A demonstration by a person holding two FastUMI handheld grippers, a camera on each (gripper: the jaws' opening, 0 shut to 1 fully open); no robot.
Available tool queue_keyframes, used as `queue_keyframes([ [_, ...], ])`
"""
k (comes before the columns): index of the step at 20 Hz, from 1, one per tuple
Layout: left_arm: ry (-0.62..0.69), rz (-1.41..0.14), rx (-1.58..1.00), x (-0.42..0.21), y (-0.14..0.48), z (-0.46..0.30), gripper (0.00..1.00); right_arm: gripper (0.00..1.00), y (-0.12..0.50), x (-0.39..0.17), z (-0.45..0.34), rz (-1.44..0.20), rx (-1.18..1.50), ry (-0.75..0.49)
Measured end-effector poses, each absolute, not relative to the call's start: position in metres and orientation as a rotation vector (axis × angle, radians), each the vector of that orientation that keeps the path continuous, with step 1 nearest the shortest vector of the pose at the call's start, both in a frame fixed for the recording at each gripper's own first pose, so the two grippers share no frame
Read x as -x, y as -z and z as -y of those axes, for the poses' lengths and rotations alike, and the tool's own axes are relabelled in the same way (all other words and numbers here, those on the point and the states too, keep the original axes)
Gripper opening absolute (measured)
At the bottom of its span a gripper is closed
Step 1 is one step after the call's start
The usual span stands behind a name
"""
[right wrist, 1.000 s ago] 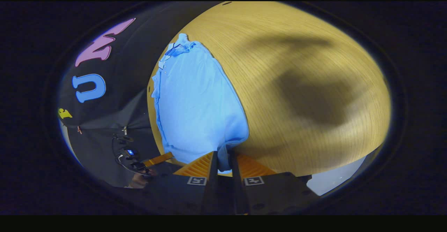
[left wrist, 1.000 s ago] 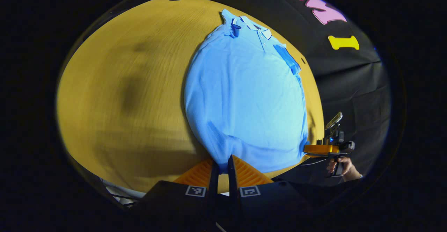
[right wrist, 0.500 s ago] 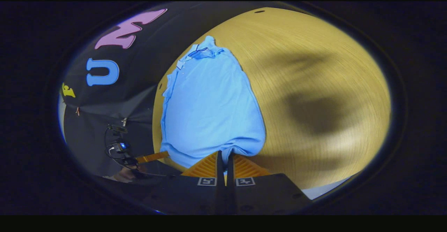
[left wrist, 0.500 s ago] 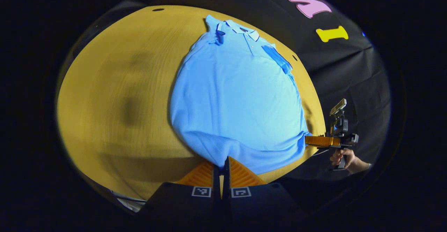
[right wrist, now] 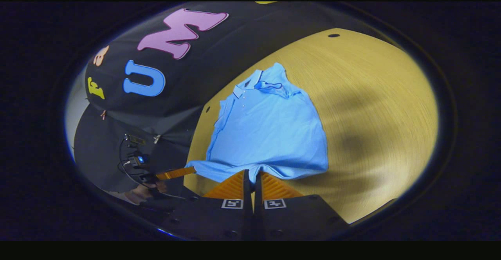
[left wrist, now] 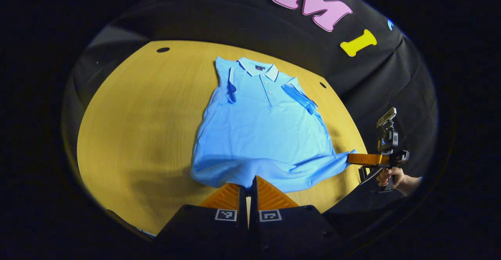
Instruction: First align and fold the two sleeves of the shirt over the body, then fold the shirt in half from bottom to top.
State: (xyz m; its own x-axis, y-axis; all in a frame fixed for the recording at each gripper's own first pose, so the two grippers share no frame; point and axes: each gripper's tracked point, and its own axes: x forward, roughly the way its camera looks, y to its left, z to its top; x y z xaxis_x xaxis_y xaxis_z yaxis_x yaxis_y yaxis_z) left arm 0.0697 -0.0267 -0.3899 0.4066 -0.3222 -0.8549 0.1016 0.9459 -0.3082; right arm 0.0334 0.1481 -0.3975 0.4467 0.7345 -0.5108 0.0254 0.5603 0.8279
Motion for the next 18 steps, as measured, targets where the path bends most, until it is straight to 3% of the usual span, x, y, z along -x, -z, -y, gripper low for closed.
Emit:
queue_keyframes([
  [1,0.271,-1.109,0.212,-0.078,0.385,0.028,0.06,0.00,0.391,-0.044,-0.147,-1.003,-0.883,-0.523],
  [3,0.266,-1.077,0.190,-0.098,0.375,0.028,0.06,0.00,0.380,-0.068,-0.144,-0.955,-0.864,-0.533],
  [4,0.265,-1.058,0.183,-0.109,0.370,0.028,0.06,0.05,0.376,-0.080,-0.142,-0.934,-0.849,-0.539],
  [7,0.258,-1.007,0.203,-0.142,0.356,0.037,0.06,0.00,0.366,-0.119,-0.138,-0.871,-0.784,-0.559],
  [9,0.248,-0.984,0.198,-0.164,0.350,0.040,0.06,0.11,0.359,-0.147,-0.137,-0.834,-0.762,-0.577],
  [12,0.249,-0.946,0.178,-0.196,0.343,0.049,0.06,0.11,0.358,-0.179,-0.144,-0.799,-0.734,-0.607],
  [13,0.248,-0.937,0.170,-0.205,0.341,0.051,0.06,0.05,0.357,-0.190,-0.148,-0.793,-0.735,-0.616],
  [14,0.246,-0.929,0.160,-0.215,0.338,0.052,0.06,0.10,0.356,-0.201,-0.151,-0.777,-0.734,-0.621],
  [15,0.245,-0.917,0.153,-0.227,0.338,0.053,0.06,0.04,0.353,-0.213,-0.152,-0.764,-0.731,-0.625],
  [18,0.223,-0.884,0.122,-0.269,0.337,0.051,0.06,0.05,0.348,-0.257,-0.157,-0.712,-0.722,-0.624],
])
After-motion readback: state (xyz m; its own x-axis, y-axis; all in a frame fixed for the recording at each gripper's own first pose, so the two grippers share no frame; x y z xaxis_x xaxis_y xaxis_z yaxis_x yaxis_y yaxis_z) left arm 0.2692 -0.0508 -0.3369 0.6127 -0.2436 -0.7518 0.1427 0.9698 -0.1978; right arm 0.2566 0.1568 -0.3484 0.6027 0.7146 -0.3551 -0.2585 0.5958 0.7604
